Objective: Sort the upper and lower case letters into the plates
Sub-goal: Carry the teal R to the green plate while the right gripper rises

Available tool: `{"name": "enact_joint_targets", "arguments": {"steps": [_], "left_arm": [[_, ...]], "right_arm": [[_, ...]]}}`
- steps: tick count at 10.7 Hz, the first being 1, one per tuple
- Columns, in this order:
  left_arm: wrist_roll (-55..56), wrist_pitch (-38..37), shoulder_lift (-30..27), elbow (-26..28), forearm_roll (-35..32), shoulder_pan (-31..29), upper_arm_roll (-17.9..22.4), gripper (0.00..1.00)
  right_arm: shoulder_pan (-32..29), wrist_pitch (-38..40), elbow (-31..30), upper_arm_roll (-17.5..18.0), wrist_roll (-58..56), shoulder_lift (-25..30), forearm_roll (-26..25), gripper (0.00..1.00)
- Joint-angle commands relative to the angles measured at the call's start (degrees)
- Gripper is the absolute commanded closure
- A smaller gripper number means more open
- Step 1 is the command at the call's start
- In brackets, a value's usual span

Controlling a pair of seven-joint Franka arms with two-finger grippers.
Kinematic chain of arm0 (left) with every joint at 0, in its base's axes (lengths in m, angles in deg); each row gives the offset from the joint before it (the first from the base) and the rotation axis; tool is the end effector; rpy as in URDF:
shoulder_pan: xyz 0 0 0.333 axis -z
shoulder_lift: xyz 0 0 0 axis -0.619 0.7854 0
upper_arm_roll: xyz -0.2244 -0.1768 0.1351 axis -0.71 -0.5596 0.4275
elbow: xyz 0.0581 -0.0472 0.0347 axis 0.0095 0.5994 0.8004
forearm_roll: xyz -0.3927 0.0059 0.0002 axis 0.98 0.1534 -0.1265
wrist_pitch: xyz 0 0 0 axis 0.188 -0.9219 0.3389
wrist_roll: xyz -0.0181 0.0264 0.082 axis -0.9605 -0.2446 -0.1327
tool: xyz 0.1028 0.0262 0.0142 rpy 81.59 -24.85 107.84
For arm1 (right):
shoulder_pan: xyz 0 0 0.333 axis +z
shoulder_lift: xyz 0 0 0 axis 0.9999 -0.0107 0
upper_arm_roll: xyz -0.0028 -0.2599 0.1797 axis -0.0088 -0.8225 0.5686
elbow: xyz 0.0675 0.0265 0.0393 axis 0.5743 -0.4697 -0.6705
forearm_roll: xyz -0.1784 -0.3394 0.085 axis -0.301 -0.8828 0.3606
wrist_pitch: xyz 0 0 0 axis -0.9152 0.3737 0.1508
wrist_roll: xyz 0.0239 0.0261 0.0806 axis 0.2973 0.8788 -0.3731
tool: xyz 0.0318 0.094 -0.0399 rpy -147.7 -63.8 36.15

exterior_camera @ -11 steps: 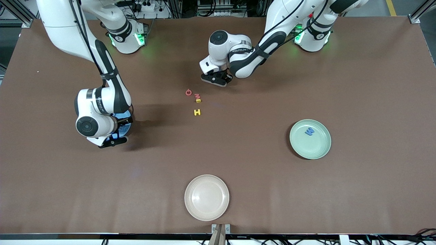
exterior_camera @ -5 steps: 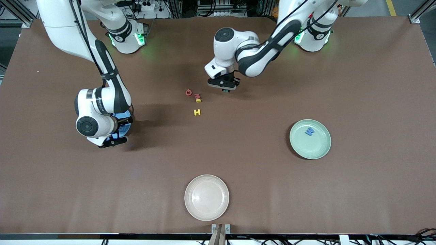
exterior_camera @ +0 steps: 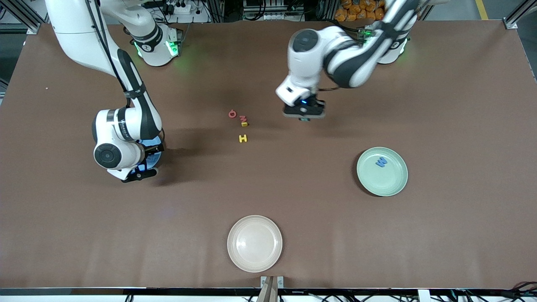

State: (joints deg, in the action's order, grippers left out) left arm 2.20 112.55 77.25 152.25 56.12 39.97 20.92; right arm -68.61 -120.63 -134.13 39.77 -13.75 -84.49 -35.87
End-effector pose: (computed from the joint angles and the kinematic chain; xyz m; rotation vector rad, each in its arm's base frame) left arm 0.4317 -0.3790 0.3496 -3.0747 0.1671 -0.1197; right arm 0.5656 0.0600 0.1920 2.9545 0.3691 -0.5694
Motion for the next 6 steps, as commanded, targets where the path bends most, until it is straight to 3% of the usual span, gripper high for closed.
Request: {"name": "enact_joint_targets", "arguments": {"steps": [1,3,6], "left_arm": [[-13.2,-0.2,-3.9,2.1,5.1,-10.6,-0.9,1.0],[-21.4,-0.2,-3.8,1.9,5.2,-15.6,1.4,1.0],[-32.0,-0.1,-2.1,0.5,5.3,-15.3,11.2,1.0]], "right_arm": [[0.1,-0.5,-0.1,0.1,1.0,-0.1,-0.5,0.0],[0.8,-0.3,0.0,0.1,2.8,0.0,-0.2,0.0],[6.0,2.8,0.1,0.3,13.8,3.2,1.0,0.0]]}}
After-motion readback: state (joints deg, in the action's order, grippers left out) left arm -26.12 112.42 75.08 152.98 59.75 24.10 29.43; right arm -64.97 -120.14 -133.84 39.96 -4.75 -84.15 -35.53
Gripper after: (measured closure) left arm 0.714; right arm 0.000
